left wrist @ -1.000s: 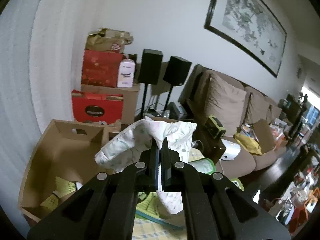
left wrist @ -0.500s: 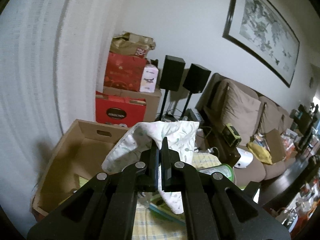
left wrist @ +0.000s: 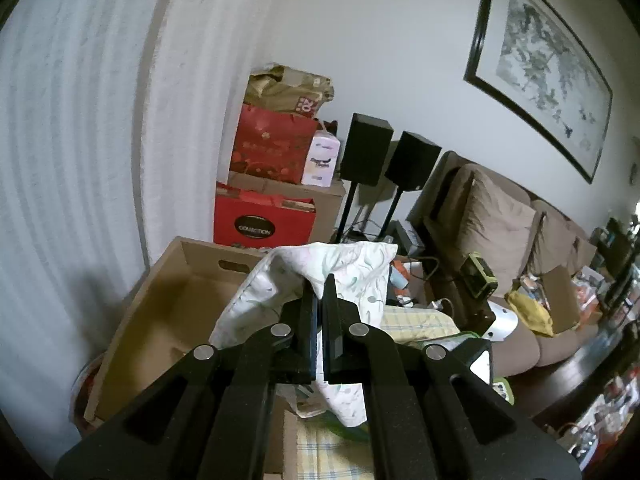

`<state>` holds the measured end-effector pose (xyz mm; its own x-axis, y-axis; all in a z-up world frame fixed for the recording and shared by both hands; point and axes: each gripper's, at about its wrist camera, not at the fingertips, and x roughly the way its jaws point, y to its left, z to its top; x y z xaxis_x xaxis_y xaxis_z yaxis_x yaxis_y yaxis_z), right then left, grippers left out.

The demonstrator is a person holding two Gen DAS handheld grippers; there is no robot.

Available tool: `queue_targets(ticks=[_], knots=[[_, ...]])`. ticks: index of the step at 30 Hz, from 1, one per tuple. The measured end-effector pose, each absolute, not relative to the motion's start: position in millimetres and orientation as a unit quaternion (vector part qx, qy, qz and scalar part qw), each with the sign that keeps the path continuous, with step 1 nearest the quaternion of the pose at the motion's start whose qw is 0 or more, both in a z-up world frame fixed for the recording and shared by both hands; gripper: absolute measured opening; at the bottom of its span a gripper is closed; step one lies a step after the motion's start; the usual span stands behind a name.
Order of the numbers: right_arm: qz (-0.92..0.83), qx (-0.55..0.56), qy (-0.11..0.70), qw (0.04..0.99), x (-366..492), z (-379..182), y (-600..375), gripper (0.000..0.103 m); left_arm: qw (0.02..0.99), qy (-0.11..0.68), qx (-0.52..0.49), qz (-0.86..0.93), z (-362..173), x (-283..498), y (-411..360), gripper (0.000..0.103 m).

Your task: Organize objects

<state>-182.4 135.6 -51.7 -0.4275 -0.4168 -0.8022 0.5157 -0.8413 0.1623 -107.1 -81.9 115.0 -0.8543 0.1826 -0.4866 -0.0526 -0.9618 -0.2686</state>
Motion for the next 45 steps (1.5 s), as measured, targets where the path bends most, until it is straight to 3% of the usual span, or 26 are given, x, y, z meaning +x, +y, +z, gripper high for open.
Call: queue_targets(ticks=[7, 17, 21, 35, 45], knots=[[-0.814, 0.502, 0.055, 0.286, -205.1, -64.0, 124.6, 0.064, 0.058, -0.128, -0.269, 0.953, 108.3, -111.2, -90.8, 0.001], [-0.773, 0.537, 0.032, 0.335, -202.5, -75.4, 119.3, 0.059, 0.061, -0.136, -0.274, 0.950, 99.5, -117.0, -98.1, 0.001], [-0.771, 0.526, 0.068, 0.352, -190.3, -74.6, 110.3, 0.059, 0.062, -0.139, -0.277, 0.949, 97.1, -117.7, -99.2, 0.001], [-0.803, 0.499, 0.092, 0.314, -159.4, -67.3, 145.0, 0.059, 0.086, -0.132, -0.285, 0.945, 101.5, -126.3, -79.2, 0.001], [-0.822, 0.482, 0.085, 0.292, -142.2, -60.2, 174.6, 0.059, 0.111, -0.094, -0.286, 0.947, 127.5, -165.2, -21.0, 0.001]])
